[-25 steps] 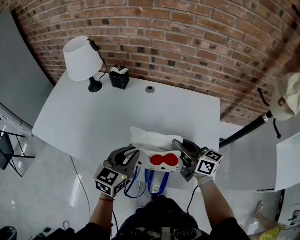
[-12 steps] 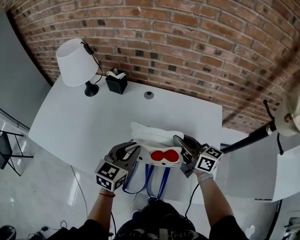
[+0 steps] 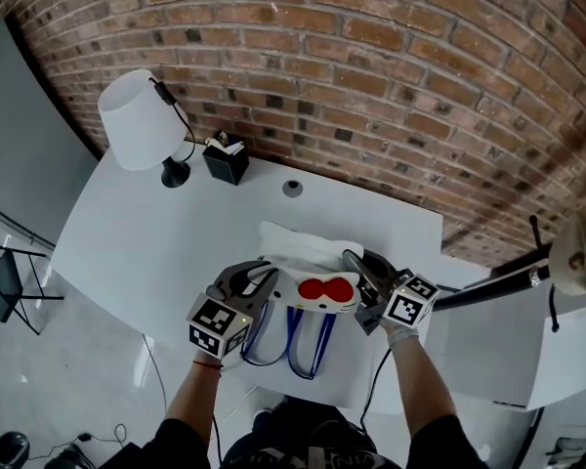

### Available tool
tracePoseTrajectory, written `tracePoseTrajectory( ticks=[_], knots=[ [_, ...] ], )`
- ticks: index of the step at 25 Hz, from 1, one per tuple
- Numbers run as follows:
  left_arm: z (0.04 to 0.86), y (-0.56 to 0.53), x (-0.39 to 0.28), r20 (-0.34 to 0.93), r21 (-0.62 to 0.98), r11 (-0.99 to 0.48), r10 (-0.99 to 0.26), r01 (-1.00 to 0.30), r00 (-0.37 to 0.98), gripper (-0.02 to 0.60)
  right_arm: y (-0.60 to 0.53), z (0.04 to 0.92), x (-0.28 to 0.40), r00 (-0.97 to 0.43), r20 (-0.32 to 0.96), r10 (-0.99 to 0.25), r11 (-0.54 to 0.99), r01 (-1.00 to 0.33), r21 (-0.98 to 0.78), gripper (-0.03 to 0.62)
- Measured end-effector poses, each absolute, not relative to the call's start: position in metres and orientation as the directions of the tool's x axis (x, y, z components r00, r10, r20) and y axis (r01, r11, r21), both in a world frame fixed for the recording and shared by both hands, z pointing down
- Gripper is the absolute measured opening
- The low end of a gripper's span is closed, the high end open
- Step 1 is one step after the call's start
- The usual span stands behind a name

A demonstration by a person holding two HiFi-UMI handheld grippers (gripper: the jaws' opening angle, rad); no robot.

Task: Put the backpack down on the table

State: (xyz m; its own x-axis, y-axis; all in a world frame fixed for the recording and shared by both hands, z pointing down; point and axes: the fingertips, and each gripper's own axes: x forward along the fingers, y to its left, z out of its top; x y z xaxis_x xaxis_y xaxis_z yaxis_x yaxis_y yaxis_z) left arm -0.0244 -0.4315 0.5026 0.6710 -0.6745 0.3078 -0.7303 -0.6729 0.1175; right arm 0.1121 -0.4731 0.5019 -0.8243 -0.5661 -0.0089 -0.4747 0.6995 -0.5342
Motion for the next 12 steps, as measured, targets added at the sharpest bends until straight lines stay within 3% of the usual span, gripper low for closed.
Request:
tracePoseTrajectory(
  ticks=[12],
  knots=[
    [0.508,-0.492,-0.015,0.314,0.055,-0.676,-0.687,-0.735,0.656,0.071,-0.531,0.500,0.122,-0.823,-0.023,-0.568,0.740,-0.499,-0.451,0.012]
  ],
)
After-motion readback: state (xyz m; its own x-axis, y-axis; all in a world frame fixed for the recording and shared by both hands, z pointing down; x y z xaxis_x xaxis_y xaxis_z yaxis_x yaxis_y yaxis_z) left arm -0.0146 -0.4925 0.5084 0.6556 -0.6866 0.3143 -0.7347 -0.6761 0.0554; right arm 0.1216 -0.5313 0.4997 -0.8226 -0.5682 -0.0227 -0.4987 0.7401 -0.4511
